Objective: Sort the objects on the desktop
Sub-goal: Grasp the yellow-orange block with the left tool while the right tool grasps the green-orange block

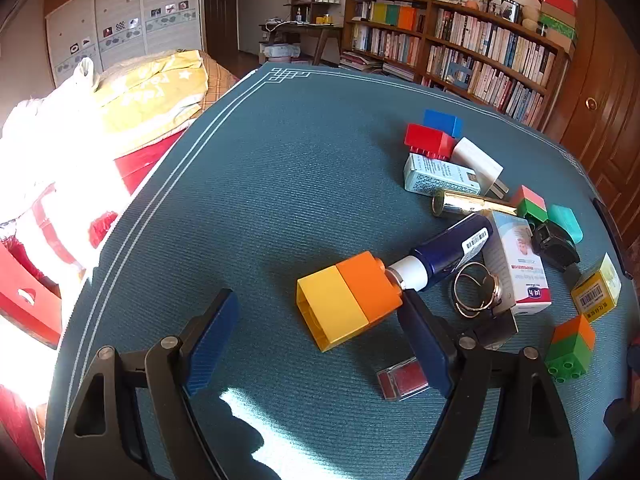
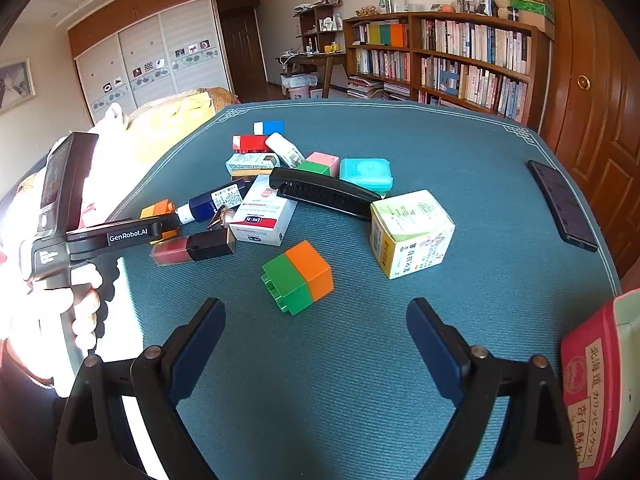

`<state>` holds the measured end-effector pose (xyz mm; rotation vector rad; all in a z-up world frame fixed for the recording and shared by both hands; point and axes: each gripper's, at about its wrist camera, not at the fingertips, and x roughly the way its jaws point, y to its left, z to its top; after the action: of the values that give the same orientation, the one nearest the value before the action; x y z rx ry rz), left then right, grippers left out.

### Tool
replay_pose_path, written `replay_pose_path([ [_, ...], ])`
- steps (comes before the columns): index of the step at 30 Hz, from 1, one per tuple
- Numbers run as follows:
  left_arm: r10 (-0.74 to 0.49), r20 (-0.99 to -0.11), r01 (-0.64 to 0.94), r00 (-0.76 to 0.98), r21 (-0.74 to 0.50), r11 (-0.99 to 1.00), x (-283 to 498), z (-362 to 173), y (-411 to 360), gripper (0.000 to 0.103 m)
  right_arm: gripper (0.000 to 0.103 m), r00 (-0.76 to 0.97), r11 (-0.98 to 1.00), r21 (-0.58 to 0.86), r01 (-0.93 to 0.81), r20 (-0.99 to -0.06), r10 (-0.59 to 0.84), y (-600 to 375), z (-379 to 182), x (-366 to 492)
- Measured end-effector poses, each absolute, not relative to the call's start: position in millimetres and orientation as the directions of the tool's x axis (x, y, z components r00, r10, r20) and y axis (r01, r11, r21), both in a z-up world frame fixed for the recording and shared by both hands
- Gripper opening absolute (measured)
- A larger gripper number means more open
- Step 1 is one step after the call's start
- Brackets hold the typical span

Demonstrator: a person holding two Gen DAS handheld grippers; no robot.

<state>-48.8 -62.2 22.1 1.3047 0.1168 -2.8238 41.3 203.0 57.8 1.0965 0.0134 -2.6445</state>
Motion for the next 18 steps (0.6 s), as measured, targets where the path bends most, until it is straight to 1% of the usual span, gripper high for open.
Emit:
replay_pose_path([
  [2, 0.013, -0.763, 0.057, -0.646, -0.065, -0.996, -49, 21, -65, 0.073, 0.094, -0.671, -0.961, 0.094, 0.262, -0.698, -0.251, 201, 57, 39],
  [4, 0.011, -0.768, 0.06, -0.64, -0.065, -0.996, -49, 19, -66, 0.06, 0.094, -0.668, -0.96, 0.092, 0.266, -0.7, -0.252, 199, 56, 38],
  [6, -0.005, -0.763, 0.063, -0.646, -0.047, -0.997, -48, 19, -65, 0.055, 0.094, -0.666, -0.958, 0.088, 0.272, -0.701, -0.253, 196, 55, 36],
  [11, -0.03, -0.749, 0.06, -0.662, -0.014, -0.998, -46, 19, -63, 0.054, 0.094, -0.665, -0.958, 0.073, 0.278, -0.705, -0.246, 191, 52, 31],
  [18, -0.068, -0.702, 0.068, -0.709, 0.027, -0.997, -40, 33, -63, 0.053, 0.089, -0.66, -0.96, 0.047, 0.275, -0.717, -0.224, 184, 45, 18],
])
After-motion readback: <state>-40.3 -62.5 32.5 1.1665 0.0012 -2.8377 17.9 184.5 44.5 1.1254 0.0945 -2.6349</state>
